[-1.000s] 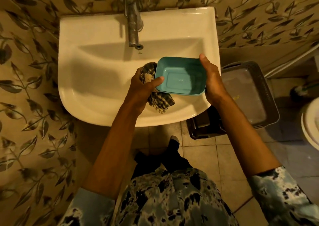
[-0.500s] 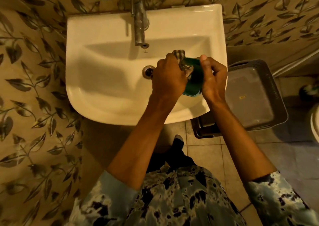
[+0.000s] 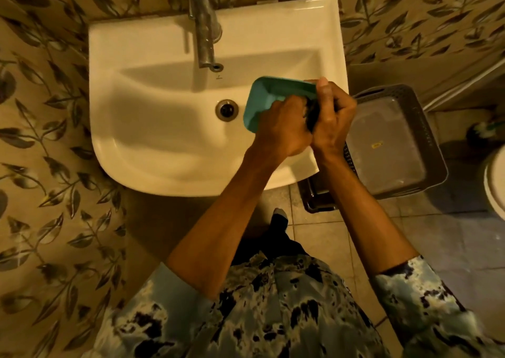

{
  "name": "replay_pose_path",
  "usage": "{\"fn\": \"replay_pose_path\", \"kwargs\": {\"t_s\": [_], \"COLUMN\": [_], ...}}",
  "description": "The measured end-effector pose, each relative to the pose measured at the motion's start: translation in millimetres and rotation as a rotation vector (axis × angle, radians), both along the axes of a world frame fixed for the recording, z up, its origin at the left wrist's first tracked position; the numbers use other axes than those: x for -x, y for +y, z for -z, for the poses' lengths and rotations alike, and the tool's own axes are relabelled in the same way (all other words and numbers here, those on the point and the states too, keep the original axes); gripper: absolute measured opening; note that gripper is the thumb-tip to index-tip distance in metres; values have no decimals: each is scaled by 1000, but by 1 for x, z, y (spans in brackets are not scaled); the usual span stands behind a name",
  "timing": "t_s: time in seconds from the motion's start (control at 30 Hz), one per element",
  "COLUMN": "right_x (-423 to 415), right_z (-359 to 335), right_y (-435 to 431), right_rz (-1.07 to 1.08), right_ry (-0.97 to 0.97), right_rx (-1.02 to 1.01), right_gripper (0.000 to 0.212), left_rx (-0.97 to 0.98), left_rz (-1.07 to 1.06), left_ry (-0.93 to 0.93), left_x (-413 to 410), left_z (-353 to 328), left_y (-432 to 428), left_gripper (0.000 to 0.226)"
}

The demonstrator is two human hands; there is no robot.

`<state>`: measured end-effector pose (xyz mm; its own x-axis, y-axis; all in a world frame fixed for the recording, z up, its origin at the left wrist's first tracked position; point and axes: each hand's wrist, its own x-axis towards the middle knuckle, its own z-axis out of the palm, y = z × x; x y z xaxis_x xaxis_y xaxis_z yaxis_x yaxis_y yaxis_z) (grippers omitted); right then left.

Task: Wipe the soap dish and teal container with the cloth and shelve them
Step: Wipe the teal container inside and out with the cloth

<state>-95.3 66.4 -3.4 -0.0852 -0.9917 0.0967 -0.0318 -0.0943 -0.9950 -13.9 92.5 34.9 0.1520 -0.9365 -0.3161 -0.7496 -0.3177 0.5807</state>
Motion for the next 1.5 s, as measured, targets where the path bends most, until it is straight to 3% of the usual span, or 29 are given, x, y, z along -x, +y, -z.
{"fn": "replay_pose_path", "kwargs": {"t_s": [0.07, 0.13, 0.23, 0.3, 0.43, 0.53, 0.6, 0.7, 0.8, 0.9, 1.0, 1.07, 1.13, 1.3, 1.5], "right_x": [5, 8, 5, 3, 7, 16, 26, 35, 37, 35, 33, 32, 33, 38, 38], "right_z": [3, 6, 5, 3, 3, 1, -1, -4, -5, -3, -1, -4, -6, -5, -9], "right_y": [1, 5, 9, 13, 21, 14, 10, 4, -3, -2, -2, -4, -4, 0, 9], "right_rz": [-8, -28, -16, 2, 3, -6, -42, -117, -164, -270, -351, -374, -372, -339, -216], "right_ry": [-11, -5, 21, 39, 22, 16, 19, 64, 99, 177, 261, 262, 278, 250, 188], "right_rx": [-10, -57, -69, -35, -30, -126, -150, -190, -205, -215, -276, -326, -359, -370, -200], "right_gripper": [27, 28, 38, 38, 30, 38, 44, 36, 29, 30, 34, 41, 40, 28, 27], "left_rx": [-27, 52, 192, 172, 246, 212, 93, -20, 8, 66, 327, 488, 531, 277, 70], "left_rz": [89, 87, -94, -244, -337, -38, 198, 446, 489, 602, 645, 513, 385, 429, 436], "left_ry": [35, -134, -409, -426, -221, 86, 239, 296, 304, 49, -306, -309, -300, -470, -650], "left_x": [2, 0, -4, -9, 4, 14, 4, -12, -14, -17, -14, -7, -1, 5, -2], "left_z": [-2, 1, 4, 6, 6, 3, 3, 8, 13, 18, 20, 21, 24, 25, 8], "left_y": [3, 3, 3, 1, 7, 10, 6, 4, 14, 22, 24, 29, 31, 24, 19], "left_gripper": [38, 31, 23, 31, 26, 8, 8, 17, 24, 27, 21, 18, 19, 31, 16]}}
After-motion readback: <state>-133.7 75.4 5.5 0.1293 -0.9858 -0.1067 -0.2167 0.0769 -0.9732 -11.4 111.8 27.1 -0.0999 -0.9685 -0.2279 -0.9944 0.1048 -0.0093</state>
